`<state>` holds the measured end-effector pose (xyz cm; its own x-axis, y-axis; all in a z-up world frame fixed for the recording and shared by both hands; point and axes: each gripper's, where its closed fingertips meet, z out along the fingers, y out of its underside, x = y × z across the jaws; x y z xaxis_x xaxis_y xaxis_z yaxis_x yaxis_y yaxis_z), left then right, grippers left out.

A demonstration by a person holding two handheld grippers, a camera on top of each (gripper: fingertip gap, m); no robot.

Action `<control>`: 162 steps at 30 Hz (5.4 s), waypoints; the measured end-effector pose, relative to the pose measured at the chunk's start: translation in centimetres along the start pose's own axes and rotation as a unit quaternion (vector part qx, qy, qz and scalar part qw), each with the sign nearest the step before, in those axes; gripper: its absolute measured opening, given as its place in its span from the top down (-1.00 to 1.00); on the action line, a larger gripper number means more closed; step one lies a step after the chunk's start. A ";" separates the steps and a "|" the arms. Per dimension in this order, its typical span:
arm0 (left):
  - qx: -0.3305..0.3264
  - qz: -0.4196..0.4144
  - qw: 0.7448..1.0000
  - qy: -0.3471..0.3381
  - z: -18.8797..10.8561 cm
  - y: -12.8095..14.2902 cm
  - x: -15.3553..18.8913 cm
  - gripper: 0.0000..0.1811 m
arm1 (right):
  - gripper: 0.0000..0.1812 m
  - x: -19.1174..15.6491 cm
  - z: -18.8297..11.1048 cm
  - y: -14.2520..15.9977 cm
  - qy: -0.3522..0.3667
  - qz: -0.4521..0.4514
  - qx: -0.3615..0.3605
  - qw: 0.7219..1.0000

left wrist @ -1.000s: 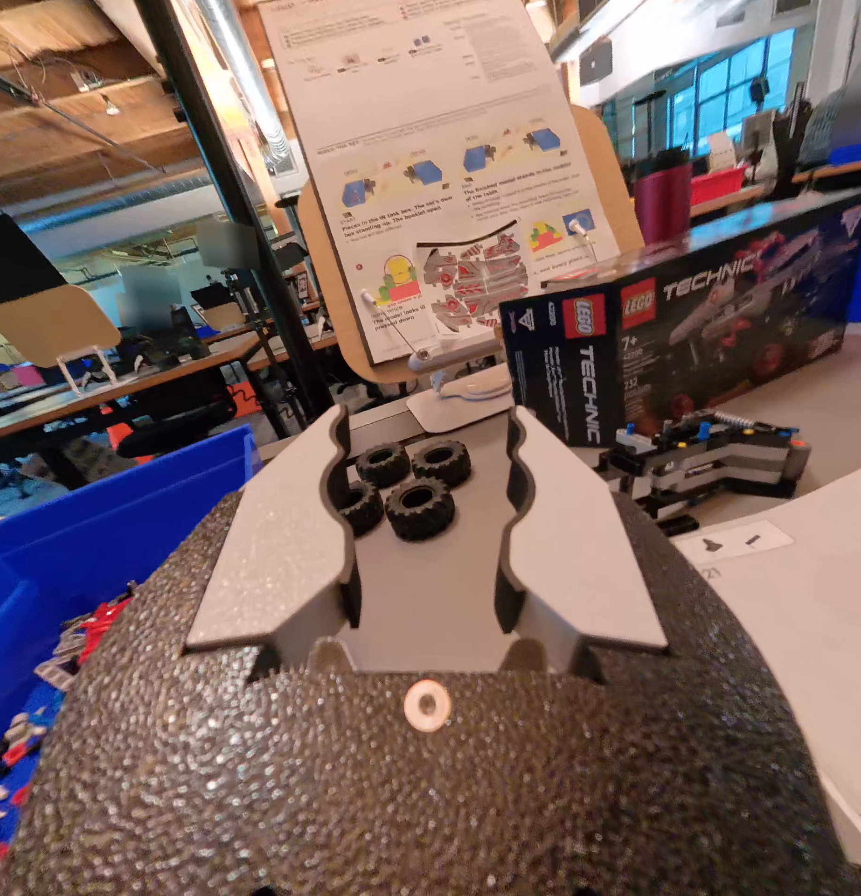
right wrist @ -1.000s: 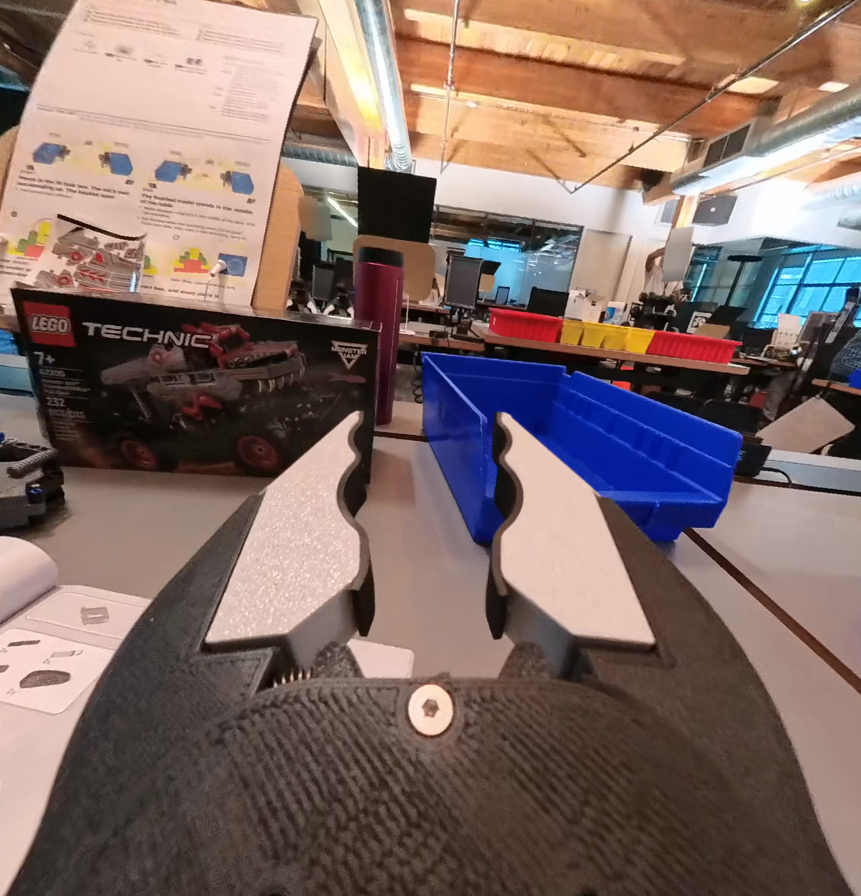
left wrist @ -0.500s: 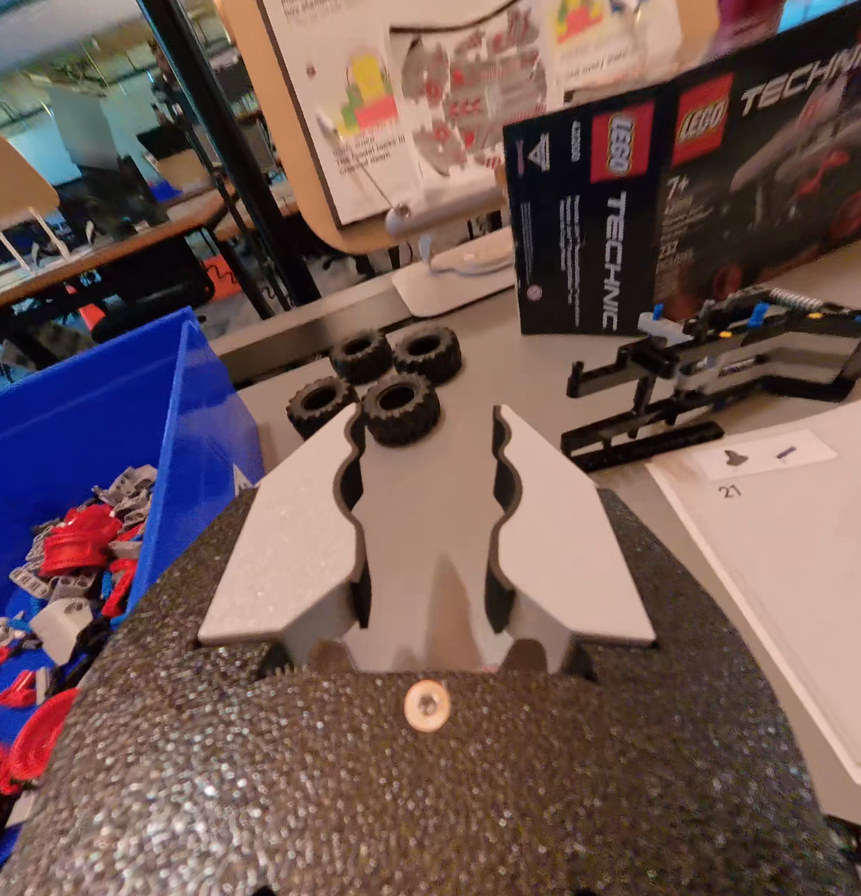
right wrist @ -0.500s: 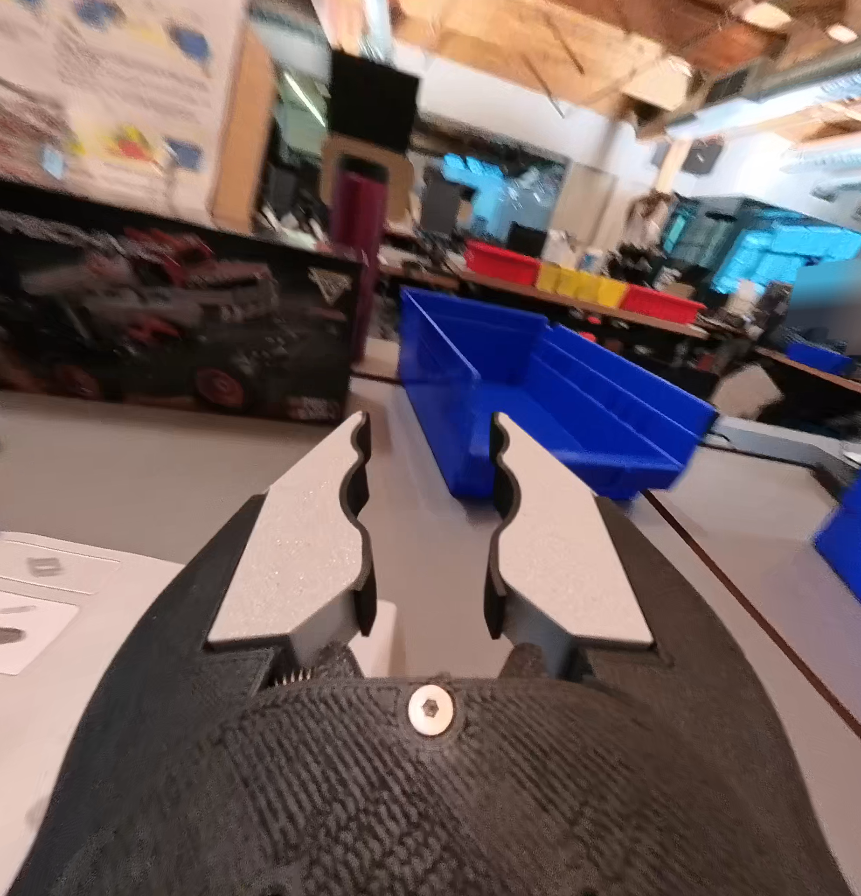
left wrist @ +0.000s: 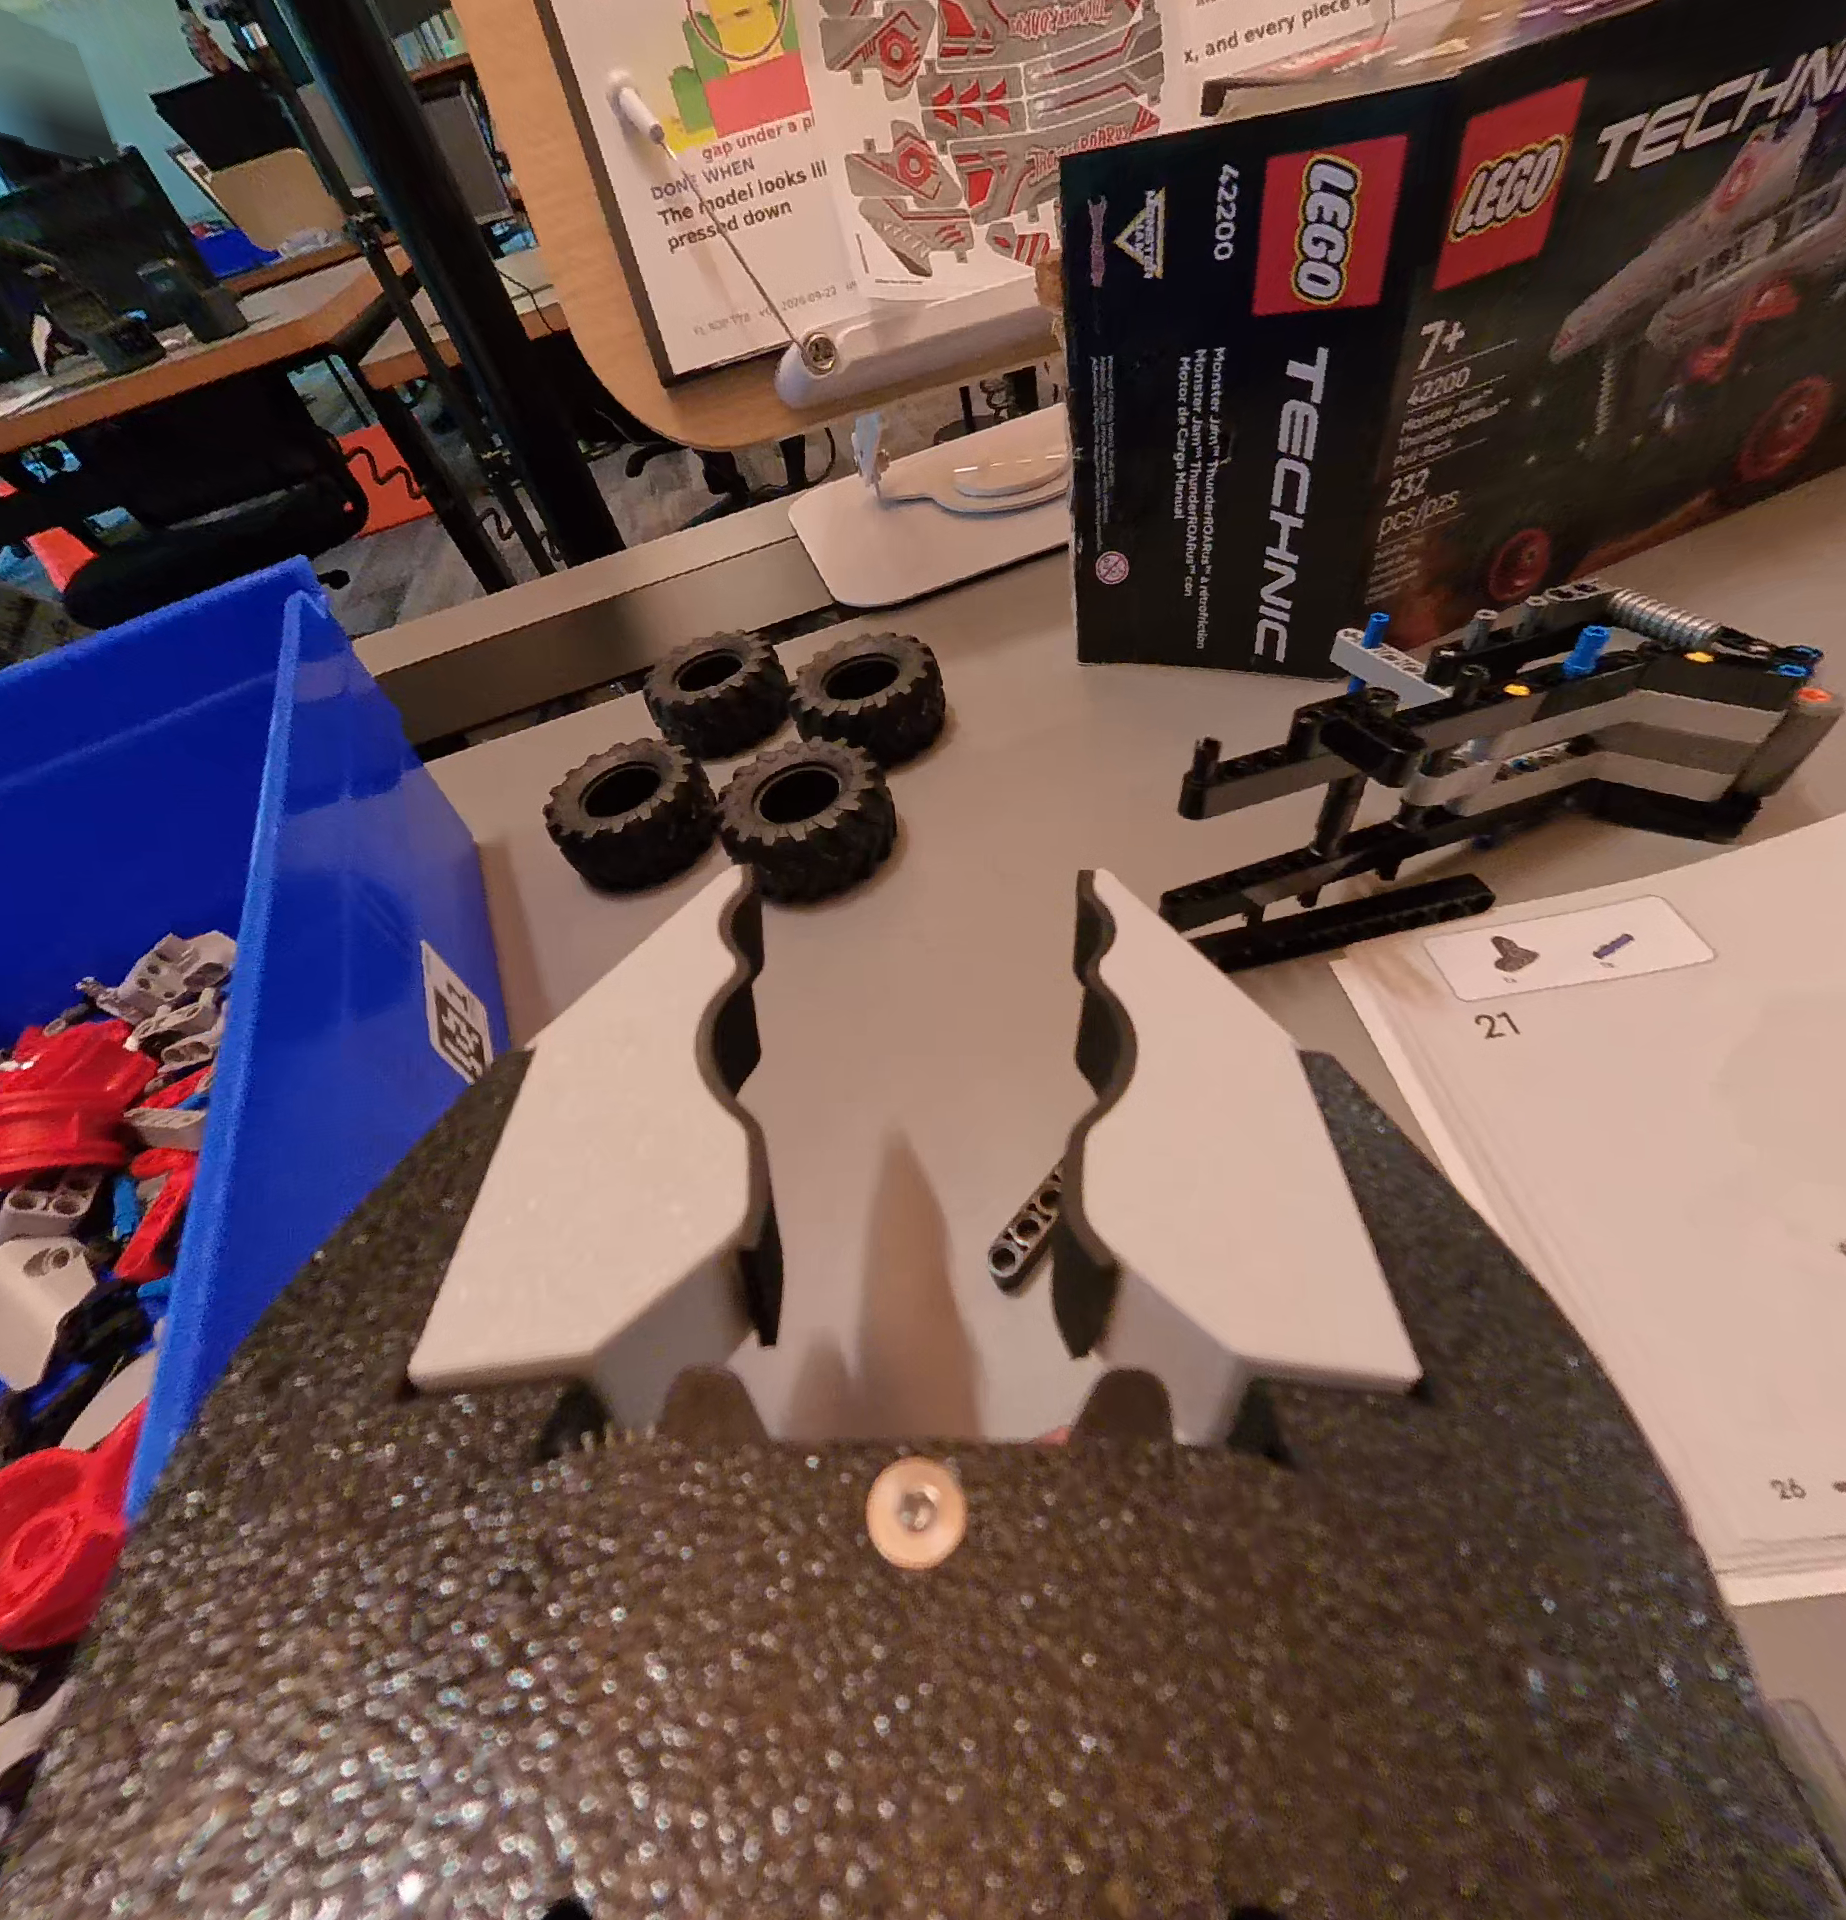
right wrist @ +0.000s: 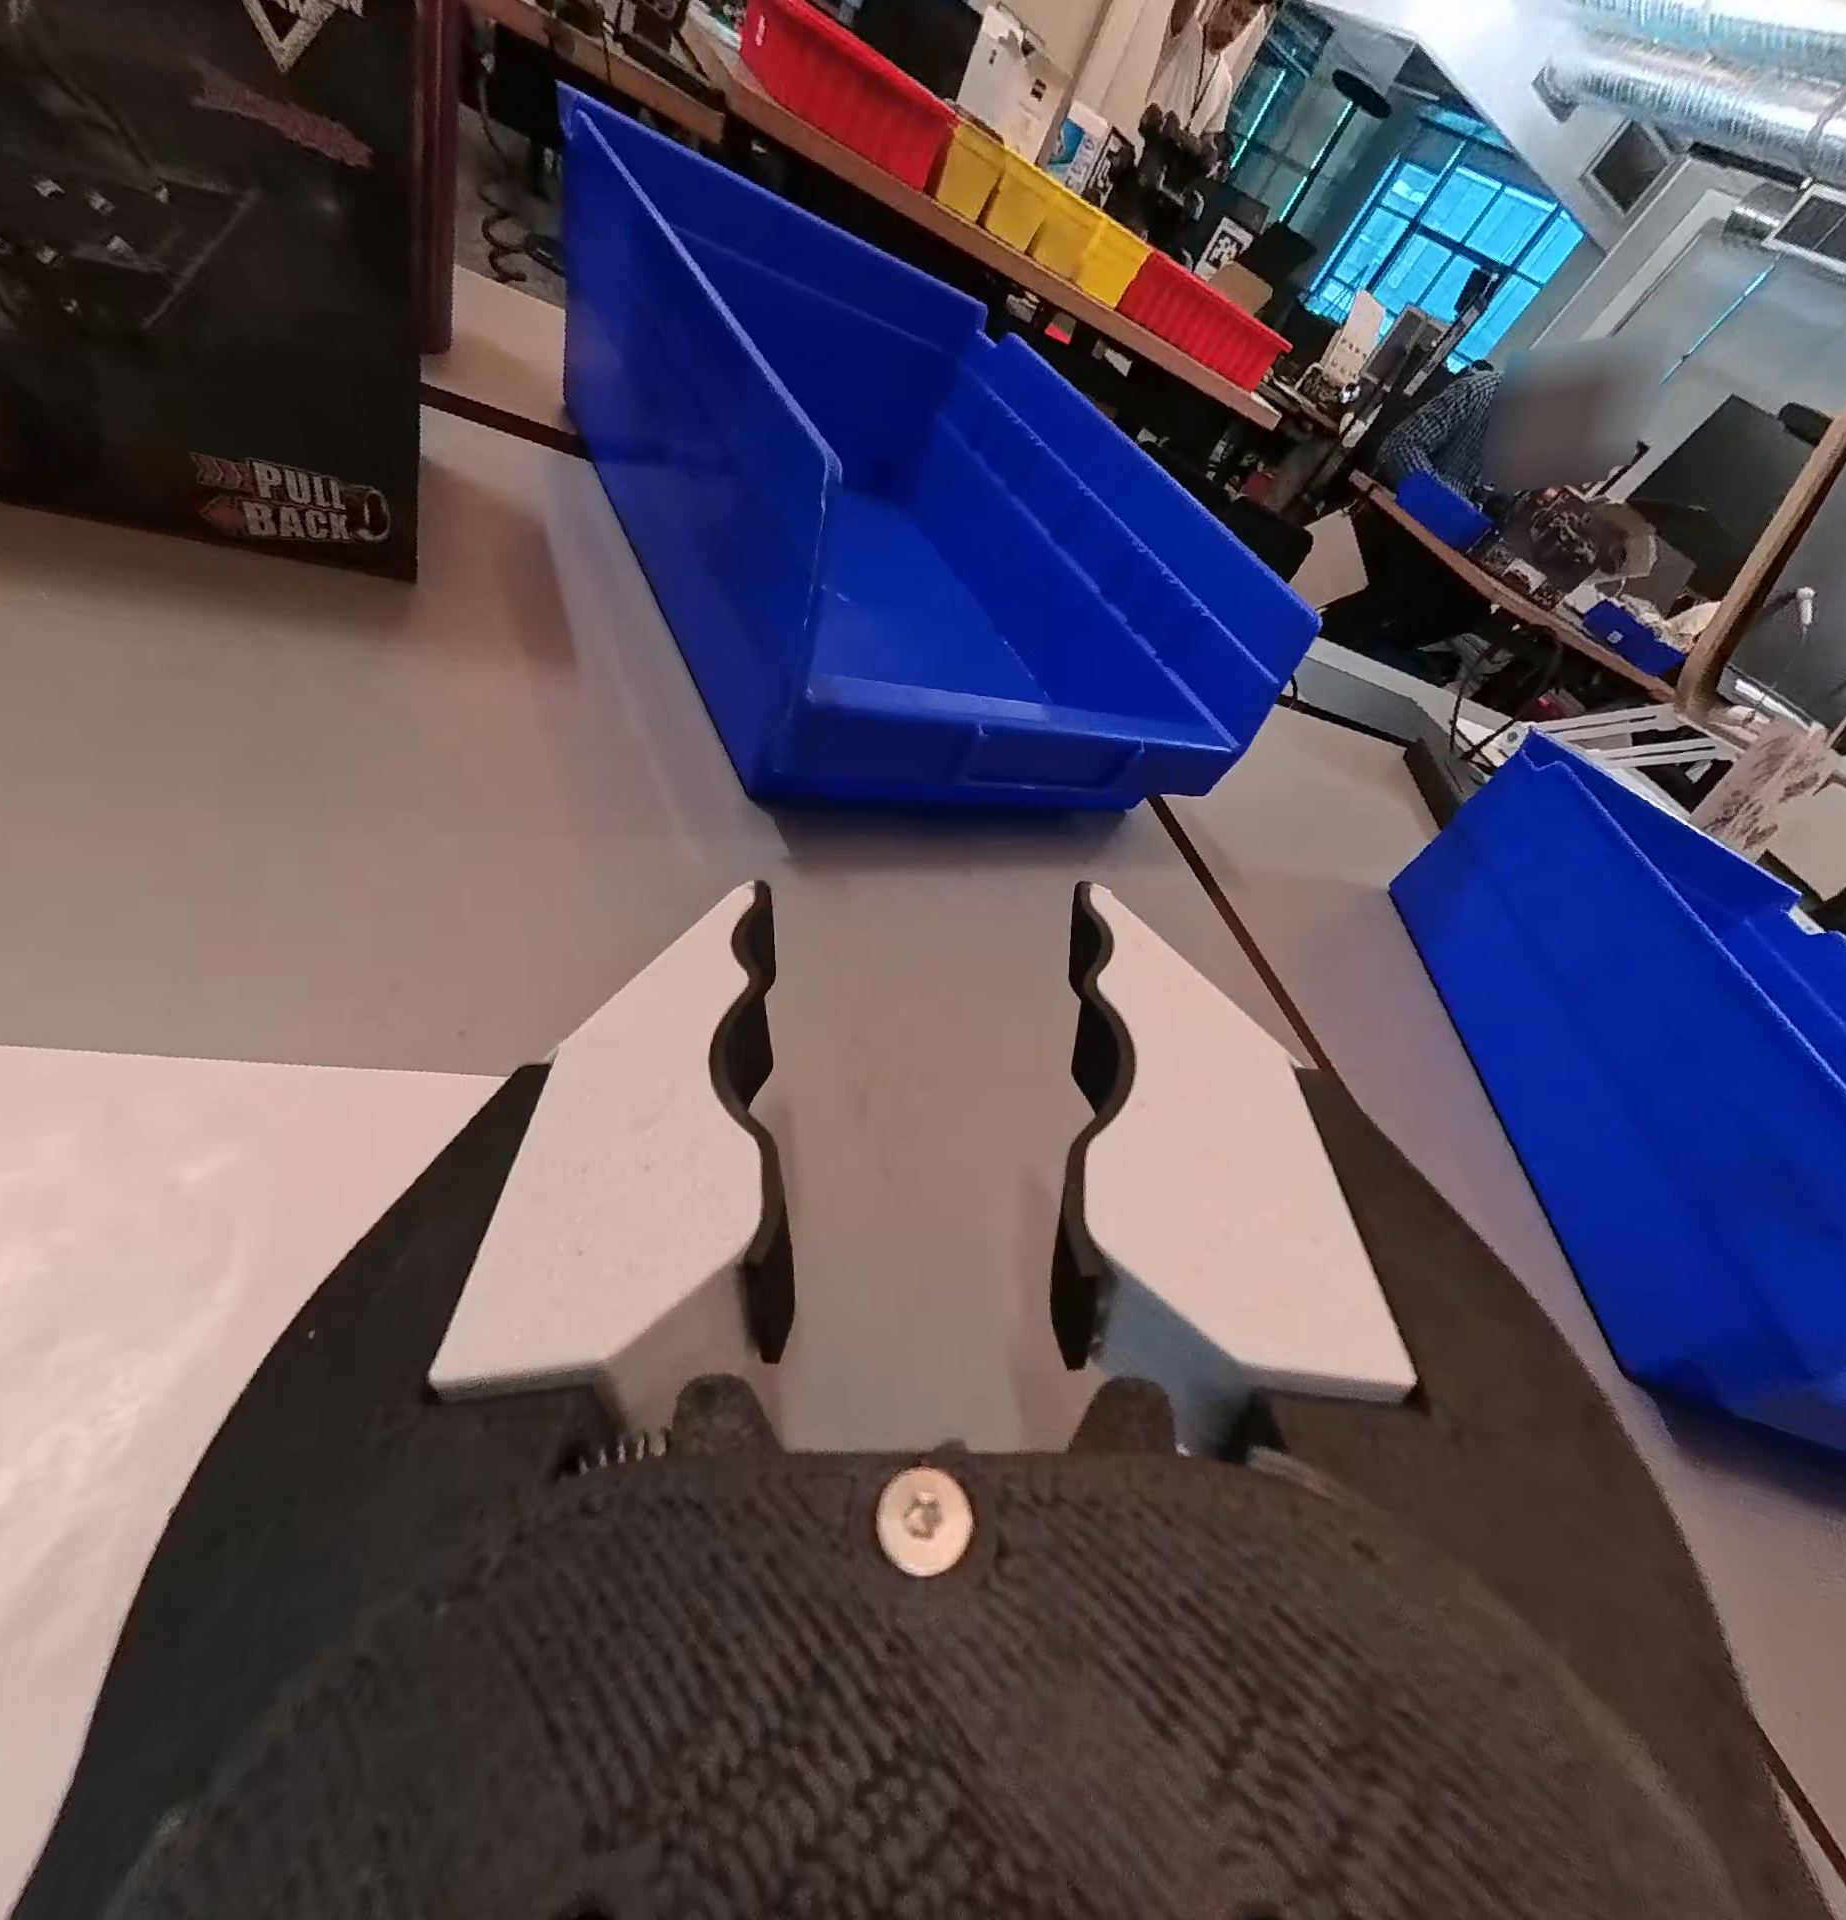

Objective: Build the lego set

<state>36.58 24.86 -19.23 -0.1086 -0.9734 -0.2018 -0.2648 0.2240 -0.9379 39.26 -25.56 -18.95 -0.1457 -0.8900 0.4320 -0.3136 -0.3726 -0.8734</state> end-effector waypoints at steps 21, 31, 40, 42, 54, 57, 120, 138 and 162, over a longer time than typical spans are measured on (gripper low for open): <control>0.019 0.007 1.000 0.009 -0.4 -0.8 0.3 0.35 | 0.42 -0.9 -0.3 -1.4 -0.032 0.007 0.047 0.998; -0.013 0.006 1.000 0.009 -0.3 0.1 0.3 0.35 | 0.43 -0.9 -0.3 -1.4 -0.030 0.003 0.047 0.998; -0.026 0.003 1.000 0.017 0.0 0.7 0.6 0.35 | 0.43 -1.1 -0.3 -1.4 -0.034 0.002 0.045 0.998; -0.027 0.004 0.999 0.021 -0.1 0.7 0.8 0.34 | 0.43 -1.1 -0.3 -1.4 -0.034 0.000 0.047 0.998; -0.019 0.012 0.999 0.036 0.0 0.5 1.5 0.35 | 0.44 -1.3 -0.4 -1.9 -0.039 -0.006 0.063 0.997; -0.009 0.020 0.999 0.041 -0.2 0.0 1.9 0.35 | 0.44 -1.4 -0.5 -2.0 -0.040 -0.007 0.068 0.997; -0.178 0.386 0.849 -0.314 -15.8 10.3 -7.8 1.00 | 0.39 -2.2 -3.5 -5.9 -0.161 0.191 0.198 0.948; -0.155 0.085 0.976 0.124 -13.9 8.2 6.5 0.50 | 0.35 -6.3 -9.5 -8.7 -0.190 0.077 0.336 0.919; -0.108 0.013 0.924 0.367 -10.6 1.7 11.2 0.86 | 0.38 -2.8 -12.4 -8.8 -0.225 0.197 0.414 0.860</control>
<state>24.72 14.89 -20.06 -0.7174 -0.6898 0.0973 -0.4297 0.3282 -0.8412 30.81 -16.50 -9.71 0.3479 -0.9323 0.0987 0.4801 0.0867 -0.8729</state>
